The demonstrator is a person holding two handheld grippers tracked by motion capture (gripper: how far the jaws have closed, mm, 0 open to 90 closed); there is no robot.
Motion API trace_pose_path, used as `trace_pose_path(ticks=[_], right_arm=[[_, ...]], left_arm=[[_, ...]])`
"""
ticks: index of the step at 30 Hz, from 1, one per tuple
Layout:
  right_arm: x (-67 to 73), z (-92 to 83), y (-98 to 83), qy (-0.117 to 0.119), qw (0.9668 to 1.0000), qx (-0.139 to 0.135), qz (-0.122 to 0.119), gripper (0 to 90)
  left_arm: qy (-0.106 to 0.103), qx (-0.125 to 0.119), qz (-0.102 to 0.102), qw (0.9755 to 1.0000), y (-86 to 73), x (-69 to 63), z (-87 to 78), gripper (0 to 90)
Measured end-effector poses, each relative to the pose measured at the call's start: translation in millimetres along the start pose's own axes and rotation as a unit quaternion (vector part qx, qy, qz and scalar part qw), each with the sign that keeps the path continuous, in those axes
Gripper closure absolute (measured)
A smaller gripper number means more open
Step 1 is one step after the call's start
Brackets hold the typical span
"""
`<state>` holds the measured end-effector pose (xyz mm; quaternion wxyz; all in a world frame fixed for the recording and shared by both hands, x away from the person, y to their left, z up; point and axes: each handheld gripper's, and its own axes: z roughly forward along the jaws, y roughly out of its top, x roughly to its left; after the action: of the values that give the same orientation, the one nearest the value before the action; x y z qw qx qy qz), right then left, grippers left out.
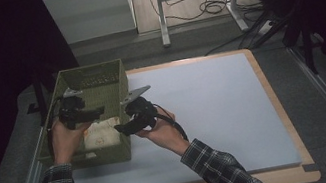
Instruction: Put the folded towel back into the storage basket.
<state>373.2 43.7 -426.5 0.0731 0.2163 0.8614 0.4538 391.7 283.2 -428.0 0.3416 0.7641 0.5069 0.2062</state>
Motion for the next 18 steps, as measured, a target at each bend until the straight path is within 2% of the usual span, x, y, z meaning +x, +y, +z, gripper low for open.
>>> trace_pose_path(ticks=[9,18], right_arm=[[-11.8,-22.7,-14.4,-0.002,1.0,0.004,-0.004,23.6],[-29.6,-46.5,-33.4,-0.01,0.9998,0.005,0.016,20.0]], left_arm=[[-0.035,-0.006,-0.005,0.9993,10.6,-16.3,4.2,9.1],[-0.066,-0.018,0.004,0.9976,24.8,-38.1,5.2,5.6]])
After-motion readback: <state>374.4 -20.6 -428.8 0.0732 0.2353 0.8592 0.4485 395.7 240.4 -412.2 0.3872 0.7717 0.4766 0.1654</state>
